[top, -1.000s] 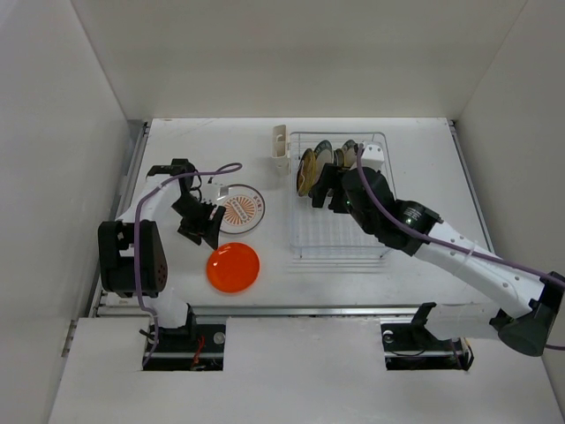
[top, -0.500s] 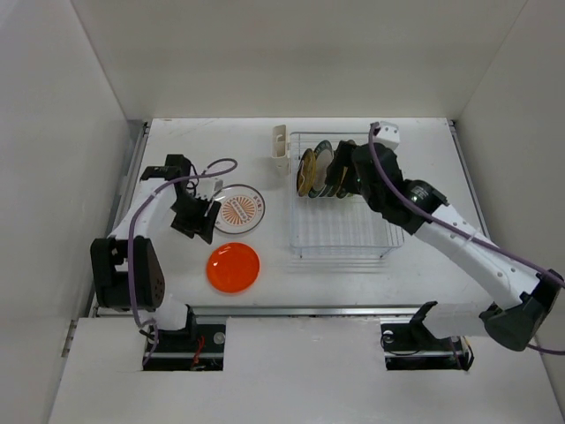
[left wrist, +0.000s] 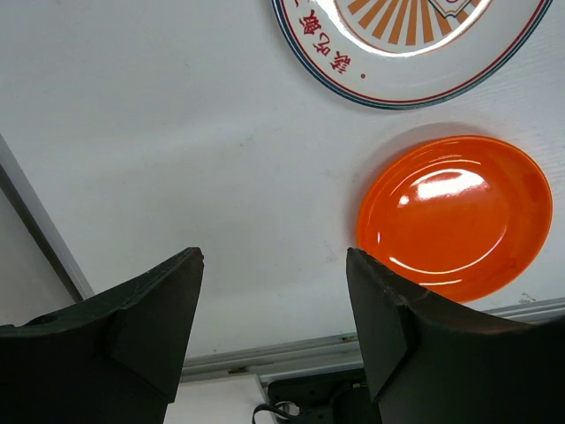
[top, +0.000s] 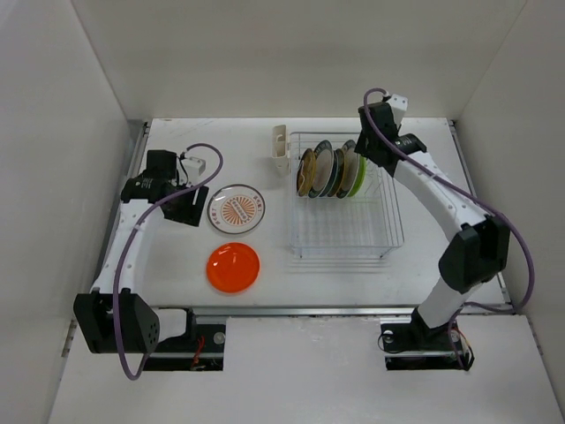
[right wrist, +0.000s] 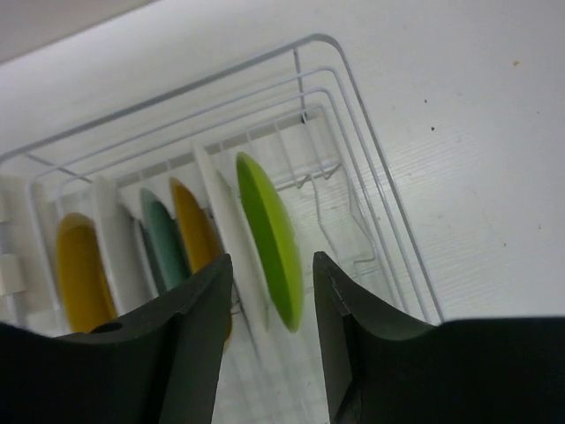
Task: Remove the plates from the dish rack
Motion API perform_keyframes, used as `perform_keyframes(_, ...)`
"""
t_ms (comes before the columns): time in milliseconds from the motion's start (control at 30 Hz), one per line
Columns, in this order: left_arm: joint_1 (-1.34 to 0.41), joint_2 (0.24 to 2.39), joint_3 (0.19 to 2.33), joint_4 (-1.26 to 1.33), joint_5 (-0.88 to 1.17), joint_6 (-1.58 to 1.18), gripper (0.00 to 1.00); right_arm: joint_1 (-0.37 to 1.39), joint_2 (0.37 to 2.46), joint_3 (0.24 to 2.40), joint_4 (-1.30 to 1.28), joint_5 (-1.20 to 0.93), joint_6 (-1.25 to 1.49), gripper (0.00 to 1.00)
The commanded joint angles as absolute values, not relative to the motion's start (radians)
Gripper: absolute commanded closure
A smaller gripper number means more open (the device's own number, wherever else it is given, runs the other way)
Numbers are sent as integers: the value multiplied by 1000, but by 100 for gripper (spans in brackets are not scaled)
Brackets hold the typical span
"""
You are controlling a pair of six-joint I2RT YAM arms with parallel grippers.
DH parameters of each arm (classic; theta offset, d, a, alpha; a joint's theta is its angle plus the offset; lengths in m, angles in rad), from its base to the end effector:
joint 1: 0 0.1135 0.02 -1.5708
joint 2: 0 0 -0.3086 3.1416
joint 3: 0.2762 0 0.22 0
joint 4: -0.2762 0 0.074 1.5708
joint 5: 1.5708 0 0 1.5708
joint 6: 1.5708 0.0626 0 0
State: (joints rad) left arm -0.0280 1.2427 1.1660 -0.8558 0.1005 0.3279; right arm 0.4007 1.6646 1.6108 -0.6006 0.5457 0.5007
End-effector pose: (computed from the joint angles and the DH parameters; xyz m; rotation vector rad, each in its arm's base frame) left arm 0.2171 -0.0124 0.3398 0.4827 2.4494 -0.0009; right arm 0.3484 0.1123 0.3917 0.3943 2.0819 -0.0778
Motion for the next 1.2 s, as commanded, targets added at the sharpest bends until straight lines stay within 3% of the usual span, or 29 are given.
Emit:
perform_keyframes(0, -28, 1256, 1157, -847, 75, 285, 36, 370, 1680, 1634, -558, 557, 509, 54)
perform_keyframes(367, -28, 1298, 1157, -847, 75, 267, 36, 336, 1756, 1467, -373, 371, 499, 51)
perform_keyframes(633, -28, 1307, 1166, -856, 57, 258, 36, 316, 1827, 1447, -350, 368, 508, 50)
perform_keyframes(767, -28, 1307, 1166, -856, 57, 258, 35, 316, 1813, 1447, -359, 420, 508, 66)
perform_keyframes(800, -28, 1298, 1166, -856, 57, 258, 35, 316, 1813, 1447, -370, 435, 508, 77)
perform_keyframes(900, -28, 1298, 1166, -856, 57, 258, 35, 316, 1766, 1447, -400, 503, 508, 97)
perform_keyframes(1167, -28, 1289, 1175, -874, 77, 258, 35, 348, 1582, 1517, -497, 783, 460, 100)
